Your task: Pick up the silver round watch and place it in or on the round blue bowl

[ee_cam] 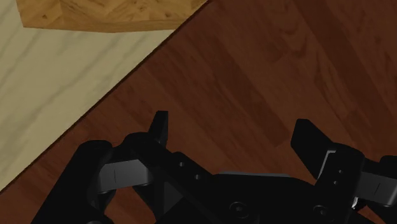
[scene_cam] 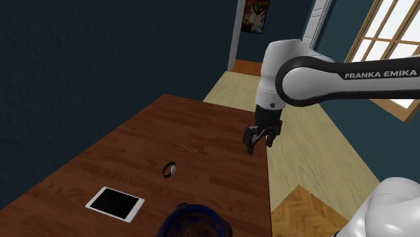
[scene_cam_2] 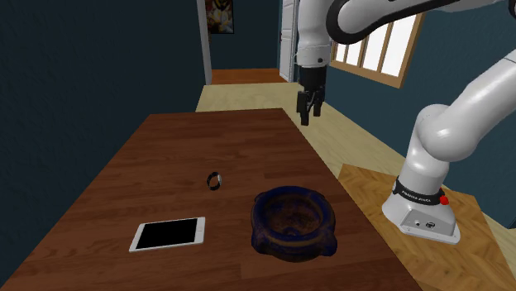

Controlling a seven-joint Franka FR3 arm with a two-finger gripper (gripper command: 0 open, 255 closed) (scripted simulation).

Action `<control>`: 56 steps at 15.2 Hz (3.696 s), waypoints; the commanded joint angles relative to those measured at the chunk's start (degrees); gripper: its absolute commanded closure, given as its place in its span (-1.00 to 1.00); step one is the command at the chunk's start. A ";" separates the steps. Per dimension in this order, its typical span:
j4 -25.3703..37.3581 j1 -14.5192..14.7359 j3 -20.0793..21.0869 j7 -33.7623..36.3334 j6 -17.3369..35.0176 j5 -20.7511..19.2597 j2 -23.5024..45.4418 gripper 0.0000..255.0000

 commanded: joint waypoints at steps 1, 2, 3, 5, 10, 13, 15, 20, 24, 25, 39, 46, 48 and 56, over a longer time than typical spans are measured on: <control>0.72 0.13 1.94 3.15 2.93 0.85 2.87 -1.00; 1.50 0.13 2.90 4.69 4.34 1.05 4.73 -1.00; 2.37 0.08 3.85 6.25 5.72 1.16 6.63 -1.00; 4.34 -0.07 5.69 9.42 8.35 1.08 10.57 -1.00; 10.62 -0.53 9.76 17.85 14.01 -1.09 21.09 -1.00; 15.31 -0.53 11.59 23.29 16.58 -3.75 27.80 -1.00; 18.84 -0.20 12.37 27.00 17.87 -5.99 32.39 -1.00; 29.15 2.04 12.68 35.85 19.42 -12.22 44.02 -1.00; 38.11 4.81 11.56 41.20 19.07 -16.26 52.43 -1.00; 37.81 4.93 11.43 41.30 19.71 -16.42 52.78 -1.00; 36.17 5.47 10.81 42.13 23.73 -17.73 55.35 -1.00; 36.17 5.47 10.81 42.13 23.73 -17.73 55.35 1.00; 36.17 5.47 10.81 42.13 23.73 -17.73 55.35 1.00; 38.34 5.06 11.43 41.39 19.30 -16.44 52.90 1.00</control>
